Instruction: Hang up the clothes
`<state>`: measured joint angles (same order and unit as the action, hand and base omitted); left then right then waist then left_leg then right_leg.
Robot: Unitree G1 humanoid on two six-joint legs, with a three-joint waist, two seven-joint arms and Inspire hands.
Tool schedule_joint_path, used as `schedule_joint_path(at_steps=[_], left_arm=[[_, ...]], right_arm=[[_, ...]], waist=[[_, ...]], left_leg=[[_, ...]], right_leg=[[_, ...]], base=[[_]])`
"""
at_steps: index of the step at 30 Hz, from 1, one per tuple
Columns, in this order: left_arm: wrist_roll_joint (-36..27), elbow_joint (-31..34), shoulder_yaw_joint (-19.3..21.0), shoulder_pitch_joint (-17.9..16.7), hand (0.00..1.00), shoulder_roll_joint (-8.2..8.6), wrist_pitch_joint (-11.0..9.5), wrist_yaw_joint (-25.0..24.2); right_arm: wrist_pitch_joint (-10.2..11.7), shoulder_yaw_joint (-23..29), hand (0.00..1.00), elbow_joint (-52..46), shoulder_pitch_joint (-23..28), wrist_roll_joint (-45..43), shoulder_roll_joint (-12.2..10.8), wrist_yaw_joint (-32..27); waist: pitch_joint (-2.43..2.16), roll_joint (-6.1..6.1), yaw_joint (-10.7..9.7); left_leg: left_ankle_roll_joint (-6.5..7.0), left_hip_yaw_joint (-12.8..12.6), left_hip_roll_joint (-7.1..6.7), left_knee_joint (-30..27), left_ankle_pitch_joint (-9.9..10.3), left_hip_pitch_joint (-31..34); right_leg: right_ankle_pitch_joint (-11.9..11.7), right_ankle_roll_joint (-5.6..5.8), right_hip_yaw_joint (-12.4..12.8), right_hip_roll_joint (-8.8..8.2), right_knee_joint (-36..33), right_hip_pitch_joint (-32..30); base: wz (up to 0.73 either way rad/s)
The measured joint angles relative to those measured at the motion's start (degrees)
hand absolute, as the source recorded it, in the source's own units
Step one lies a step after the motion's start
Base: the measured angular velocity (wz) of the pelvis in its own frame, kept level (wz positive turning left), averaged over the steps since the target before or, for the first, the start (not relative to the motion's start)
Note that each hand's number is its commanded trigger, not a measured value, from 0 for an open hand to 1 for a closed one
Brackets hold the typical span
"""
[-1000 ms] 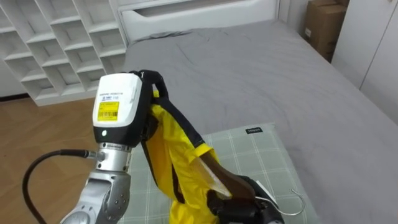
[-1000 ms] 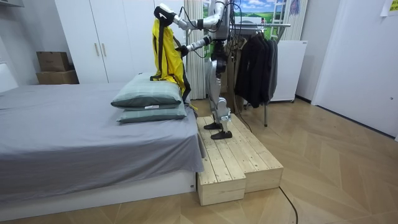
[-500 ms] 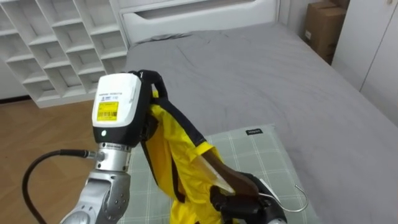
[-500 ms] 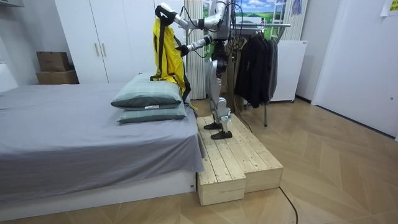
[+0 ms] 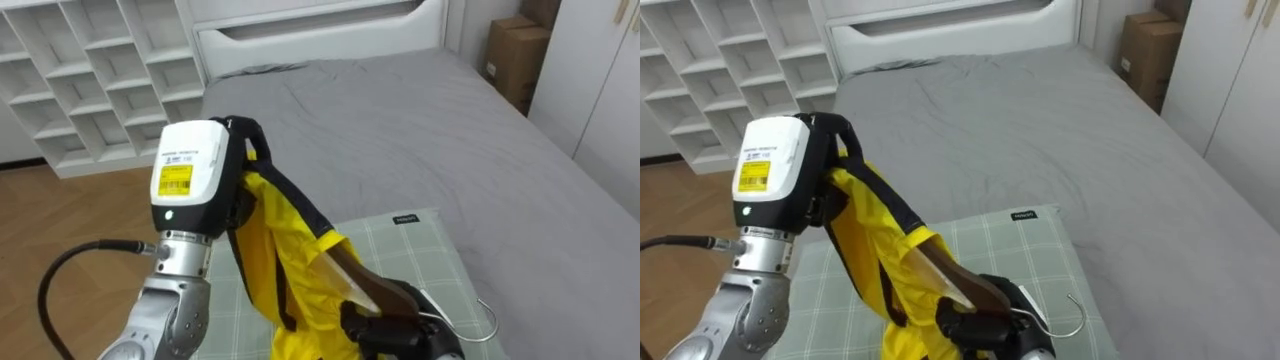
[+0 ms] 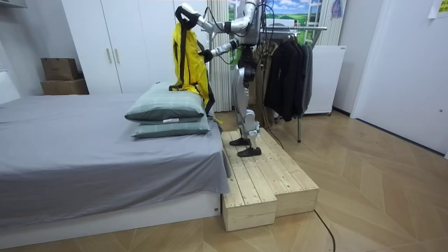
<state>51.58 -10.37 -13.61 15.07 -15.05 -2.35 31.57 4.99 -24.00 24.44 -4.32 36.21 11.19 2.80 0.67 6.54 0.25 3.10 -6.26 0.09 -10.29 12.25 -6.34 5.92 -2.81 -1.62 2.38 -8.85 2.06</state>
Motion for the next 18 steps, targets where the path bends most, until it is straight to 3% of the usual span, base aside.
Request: schedule_joint_path(at_steps=[6, 9, 18], left_arm=[[-0.2, -1.3, 0.0, -4.0, 0.00, -0.18, 0.0, -1.6], [-0.2, -2.1, 0.0, -5.7, 0.00, -0.19, -0.1, -4.8], [-0.2, -3.2, 0.0, -5.9, 0.00, -0.33, 0.0, -9.4]], right_arm=[[-1.7, 1.2, 1.00, 1.6, 0.1, -6.6, 0.3, -0.1], [-2.4, 1.8, 1.00, 1.8, 0.9, -7.3, 1.0, -0.1], [-2.5, 3.4, 1.00, 1.8, 1.2, -7.3, 1.3, -0.1]], waist=[[-0.15, -0.68, -0.1], [-0.20, -1.44, -0.2], [-0.05, -2.61, -0.1]], left_leg=[[-0.01, -0.6, 0.07, 0.4, 0.0, -0.3], [-0.02, -0.7, 0.11, 0.5, 0.0, -0.4], [-0.01, -1.0, 0.11, 0.7, 0.0, -0.5]], right_leg=[[0.0, 0.01, 1.0, 0.23, 0.0, 0.1], [0.0, -0.01, 1.1, 0.26, 0.0, 0.0], [0.0, 0.00, 1.2, 0.23, 0.1, -0.1]], base=[[-0.05], [-0.02], [0.00]])
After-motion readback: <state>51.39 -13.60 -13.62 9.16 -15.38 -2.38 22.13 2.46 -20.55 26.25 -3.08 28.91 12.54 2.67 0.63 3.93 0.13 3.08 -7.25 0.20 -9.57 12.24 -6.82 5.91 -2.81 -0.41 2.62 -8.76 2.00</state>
